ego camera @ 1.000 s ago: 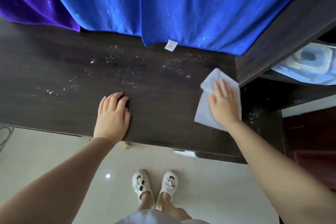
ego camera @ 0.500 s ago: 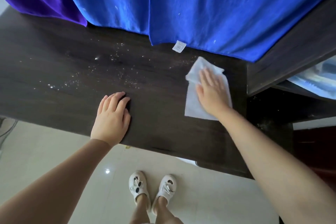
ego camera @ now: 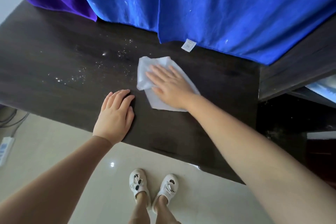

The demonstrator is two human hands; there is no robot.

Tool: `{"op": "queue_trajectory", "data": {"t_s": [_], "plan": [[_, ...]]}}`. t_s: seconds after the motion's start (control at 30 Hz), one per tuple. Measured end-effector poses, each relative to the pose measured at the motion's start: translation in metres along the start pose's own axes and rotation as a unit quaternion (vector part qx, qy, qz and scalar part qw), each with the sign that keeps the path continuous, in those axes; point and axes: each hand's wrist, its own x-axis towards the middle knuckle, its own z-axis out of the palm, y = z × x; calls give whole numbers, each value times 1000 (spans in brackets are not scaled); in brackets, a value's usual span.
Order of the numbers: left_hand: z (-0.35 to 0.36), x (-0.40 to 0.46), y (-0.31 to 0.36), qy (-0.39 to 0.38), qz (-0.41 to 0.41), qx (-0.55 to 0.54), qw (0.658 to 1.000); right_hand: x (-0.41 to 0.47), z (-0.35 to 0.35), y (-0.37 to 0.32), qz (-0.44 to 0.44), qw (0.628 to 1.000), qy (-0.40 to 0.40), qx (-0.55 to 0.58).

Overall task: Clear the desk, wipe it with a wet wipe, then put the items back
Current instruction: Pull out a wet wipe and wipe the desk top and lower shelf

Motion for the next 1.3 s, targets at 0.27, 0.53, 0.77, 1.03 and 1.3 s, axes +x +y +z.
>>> {"op": "queue_trajectory", "data": {"t_s": [0.27, 0.53, 0.77, 1.03, 1.3], "plan": [[-1, 0, 1, 2, -5, 1, 1000, -93, 6, 95, 519, 847, 99, 62], [-3, 0, 3, -15, -14, -2, 1000, -136, 31, -53, 1, 1000, 18, -8], [-4, 0, 6, -11, -15, -1, 1000, -195, 19, 90, 265, 962, 65, 15], [-5, -1, 3, -21, -15, -11, 1000, -222, 52, -50, 221, 970, 91, -35], [-4, -1, -5, -19, 1, -39, 999, -223, 38, 8, 319, 944, 79, -23]]}}
